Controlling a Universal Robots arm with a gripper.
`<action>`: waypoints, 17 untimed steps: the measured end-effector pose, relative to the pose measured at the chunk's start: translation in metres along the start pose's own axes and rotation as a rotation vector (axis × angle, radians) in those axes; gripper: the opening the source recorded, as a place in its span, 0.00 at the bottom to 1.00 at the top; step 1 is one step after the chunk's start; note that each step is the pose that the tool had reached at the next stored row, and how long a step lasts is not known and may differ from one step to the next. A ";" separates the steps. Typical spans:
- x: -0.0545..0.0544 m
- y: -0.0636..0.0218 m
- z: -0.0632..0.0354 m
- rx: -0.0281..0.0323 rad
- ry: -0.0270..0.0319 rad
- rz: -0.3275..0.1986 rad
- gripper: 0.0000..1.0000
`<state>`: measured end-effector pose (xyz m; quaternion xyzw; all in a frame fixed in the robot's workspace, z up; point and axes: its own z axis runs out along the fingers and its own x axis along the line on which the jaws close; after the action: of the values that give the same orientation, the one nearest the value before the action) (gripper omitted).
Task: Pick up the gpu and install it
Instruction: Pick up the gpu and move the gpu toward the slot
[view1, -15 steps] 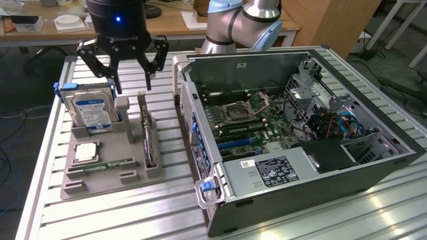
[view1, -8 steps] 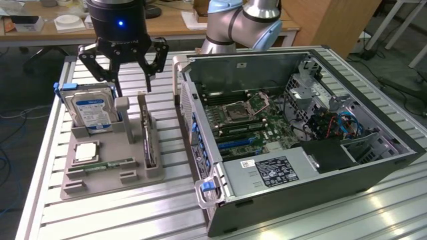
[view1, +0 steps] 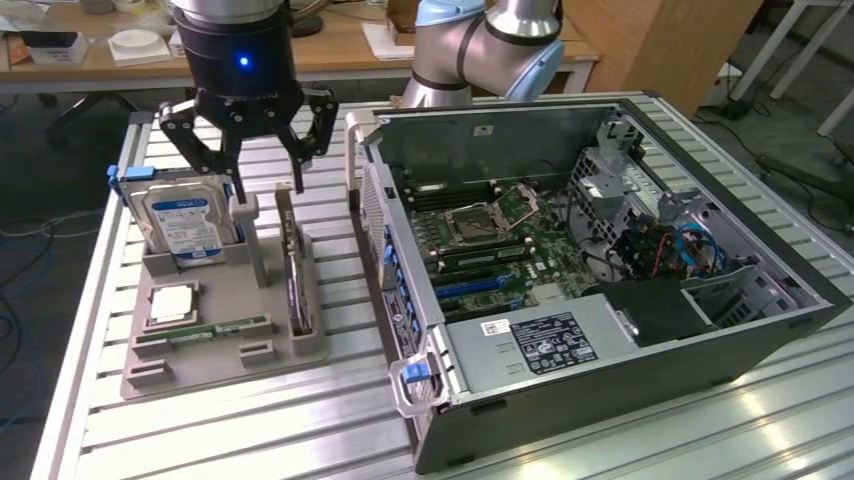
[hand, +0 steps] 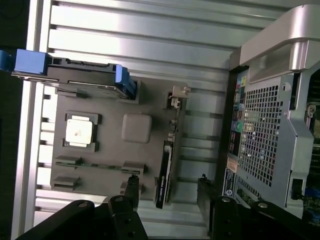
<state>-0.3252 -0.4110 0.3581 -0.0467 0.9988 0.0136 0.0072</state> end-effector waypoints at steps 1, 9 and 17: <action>0.000 -0.0002 0.0014 0.0000 0.0000 0.000 0.59; 0.000 -0.0013 0.0109 0.0001 0.0000 0.001 0.59; 0.000 -0.0016 0.0187 0.0006 -0.0008 0.030 0.59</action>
<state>-0.3252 -0.4122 0.3394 -0.0318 0.9994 0.0134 0.0073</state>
